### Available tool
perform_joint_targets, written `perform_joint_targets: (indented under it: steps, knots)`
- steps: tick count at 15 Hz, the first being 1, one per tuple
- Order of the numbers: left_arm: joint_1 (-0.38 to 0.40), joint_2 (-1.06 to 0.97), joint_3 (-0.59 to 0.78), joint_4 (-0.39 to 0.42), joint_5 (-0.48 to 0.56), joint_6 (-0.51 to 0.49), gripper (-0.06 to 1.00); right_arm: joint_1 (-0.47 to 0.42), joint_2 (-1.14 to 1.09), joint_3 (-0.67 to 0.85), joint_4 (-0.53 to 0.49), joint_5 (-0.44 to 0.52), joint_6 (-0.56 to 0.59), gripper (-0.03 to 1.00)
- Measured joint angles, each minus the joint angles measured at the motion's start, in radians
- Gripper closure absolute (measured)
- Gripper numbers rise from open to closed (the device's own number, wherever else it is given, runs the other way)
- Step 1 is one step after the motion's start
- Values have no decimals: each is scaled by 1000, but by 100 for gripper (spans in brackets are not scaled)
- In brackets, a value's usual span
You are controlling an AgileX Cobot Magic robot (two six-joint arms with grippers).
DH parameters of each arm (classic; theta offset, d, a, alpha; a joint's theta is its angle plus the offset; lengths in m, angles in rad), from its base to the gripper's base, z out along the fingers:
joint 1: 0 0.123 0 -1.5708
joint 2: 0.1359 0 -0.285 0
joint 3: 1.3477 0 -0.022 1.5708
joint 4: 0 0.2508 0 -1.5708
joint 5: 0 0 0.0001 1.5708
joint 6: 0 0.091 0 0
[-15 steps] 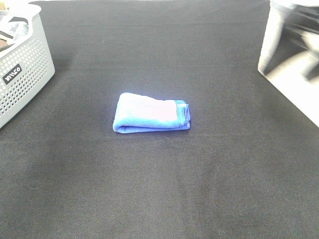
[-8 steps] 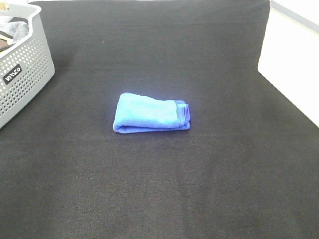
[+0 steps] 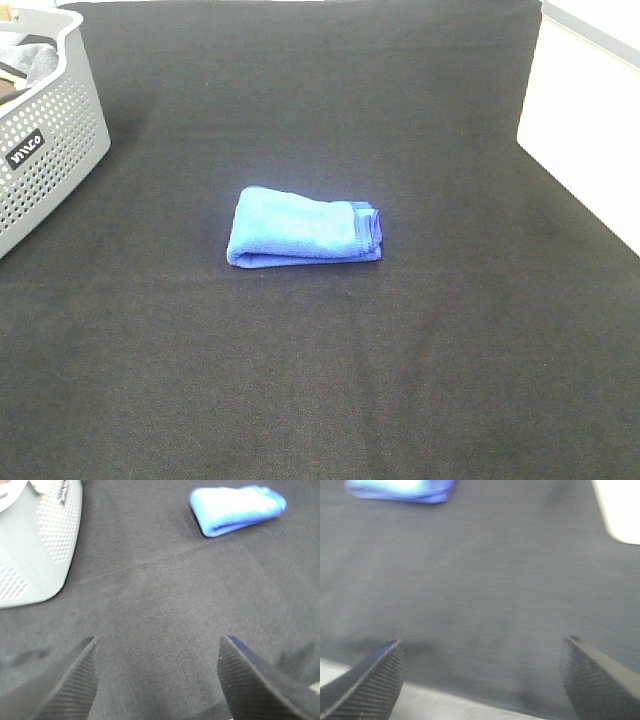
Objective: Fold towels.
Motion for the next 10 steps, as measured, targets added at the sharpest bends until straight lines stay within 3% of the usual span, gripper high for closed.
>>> perform_joint_targets:
  steps: [6, 10]
  knots:
    - [0, 0, 23, -75, 13, 125, 30, 0, -3, 31, -33, -56, 9, 17]
    - [0, 0, 25, -99, 23, 156, 30, 0, -3, 52, -26, -91, 5, 17]
